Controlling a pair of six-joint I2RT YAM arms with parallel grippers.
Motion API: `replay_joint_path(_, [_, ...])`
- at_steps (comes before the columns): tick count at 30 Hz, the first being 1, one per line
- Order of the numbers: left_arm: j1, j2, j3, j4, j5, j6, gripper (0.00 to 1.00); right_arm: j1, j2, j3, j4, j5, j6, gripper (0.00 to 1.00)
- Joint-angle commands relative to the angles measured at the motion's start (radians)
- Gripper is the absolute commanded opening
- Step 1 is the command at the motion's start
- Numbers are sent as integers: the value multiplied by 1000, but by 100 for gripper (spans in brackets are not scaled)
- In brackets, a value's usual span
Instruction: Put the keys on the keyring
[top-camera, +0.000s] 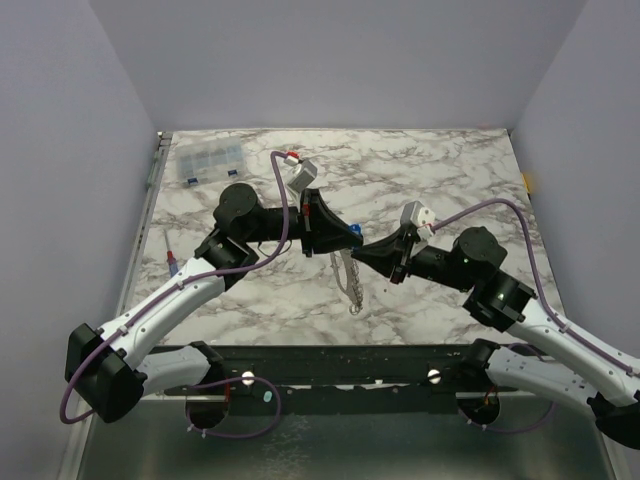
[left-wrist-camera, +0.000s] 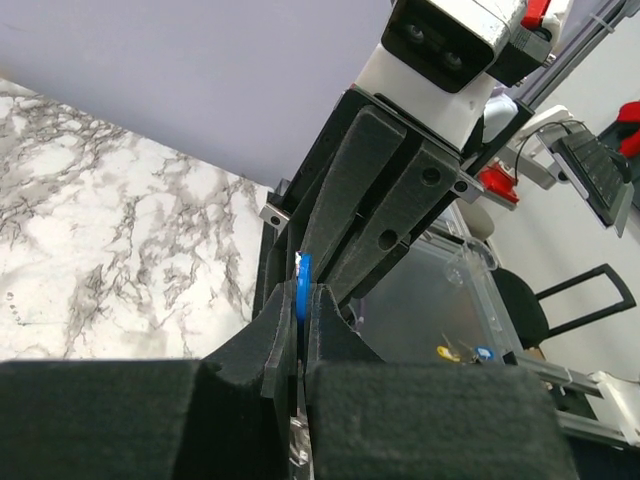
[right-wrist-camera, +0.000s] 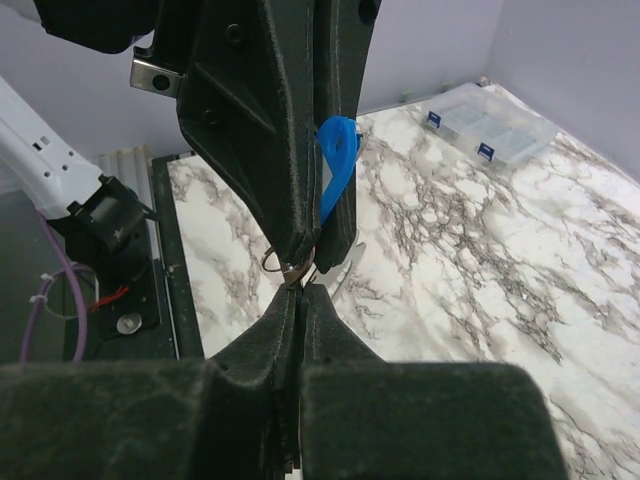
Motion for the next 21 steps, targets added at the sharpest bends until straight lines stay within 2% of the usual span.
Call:
replay_joint_path(1, [-3, -9, 33, 5, 24, 42, 0, -4, -14, 18, -6, -24, -11, 1])
replay_joint_path(5, [0, -36, 21, -36, -18, 107, 0, -4, -38, -15, 47, 56, 60, 1])
replay_joint_path(8, [1, -85, -24, -10, -102, 153, 0, -4, -82, -61, 139, 114, 125, 1])
replay_joint_path(11, [1, -140, -97, 92, -158, 152, 0, -4, -138, -132, 282, 154, 214, 1])
replay_joint_path(17, [0, -228, -310, 443, -314, 71, 0, -4, -142, -223, 497, 184, 387, 0])
replay_joint_path(21, [-1, -222, -343, 501, -322, 39, 0, -4, -101, -229, 530, 181, 426, 1])
